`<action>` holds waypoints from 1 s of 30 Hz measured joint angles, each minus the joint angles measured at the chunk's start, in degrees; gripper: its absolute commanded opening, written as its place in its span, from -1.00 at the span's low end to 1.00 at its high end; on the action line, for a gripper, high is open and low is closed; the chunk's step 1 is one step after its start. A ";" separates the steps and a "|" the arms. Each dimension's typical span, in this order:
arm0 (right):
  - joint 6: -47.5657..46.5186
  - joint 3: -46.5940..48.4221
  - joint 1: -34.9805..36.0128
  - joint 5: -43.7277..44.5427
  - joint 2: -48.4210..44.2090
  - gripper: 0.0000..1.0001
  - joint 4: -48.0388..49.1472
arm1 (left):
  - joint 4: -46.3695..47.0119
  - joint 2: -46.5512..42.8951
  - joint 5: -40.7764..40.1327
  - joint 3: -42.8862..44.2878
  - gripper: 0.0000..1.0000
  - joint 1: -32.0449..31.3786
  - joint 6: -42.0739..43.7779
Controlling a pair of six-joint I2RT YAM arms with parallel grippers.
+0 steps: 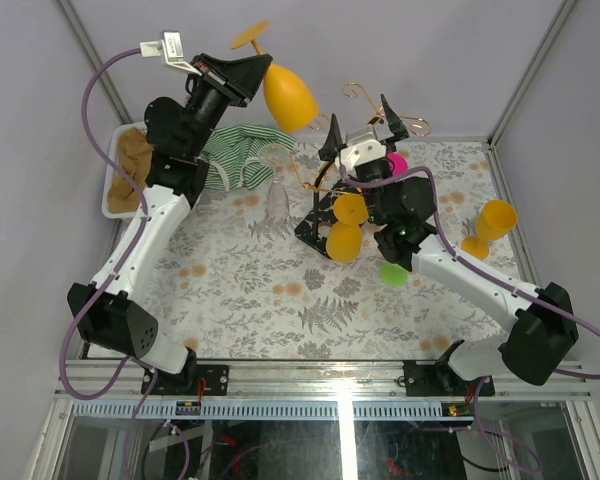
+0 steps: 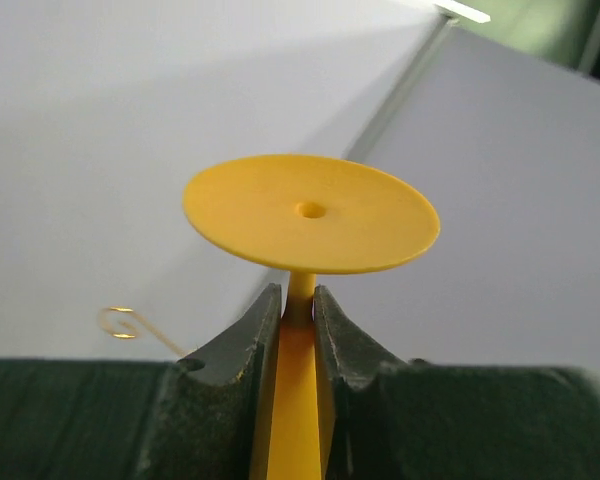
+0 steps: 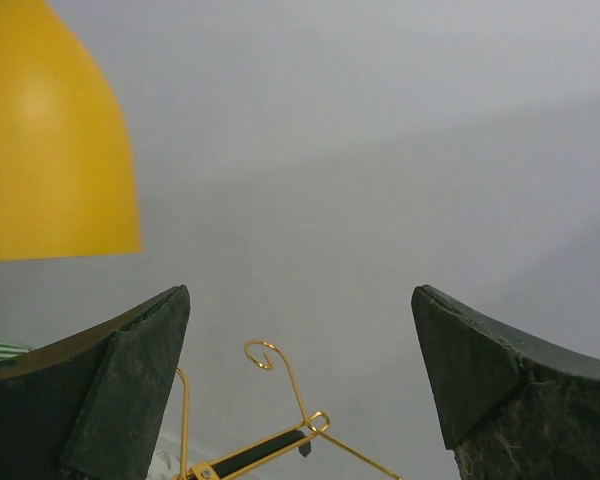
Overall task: Place the wine glass upside down on the wine glass rack
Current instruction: Turn the wine glass upside down at the wine rack.
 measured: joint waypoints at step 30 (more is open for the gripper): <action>9.75 14.86 -5.60 11.37 -1.38 0.98 -30.45 | 10.69 10.56 7.85 -18.25 -1.00 8.17 43.63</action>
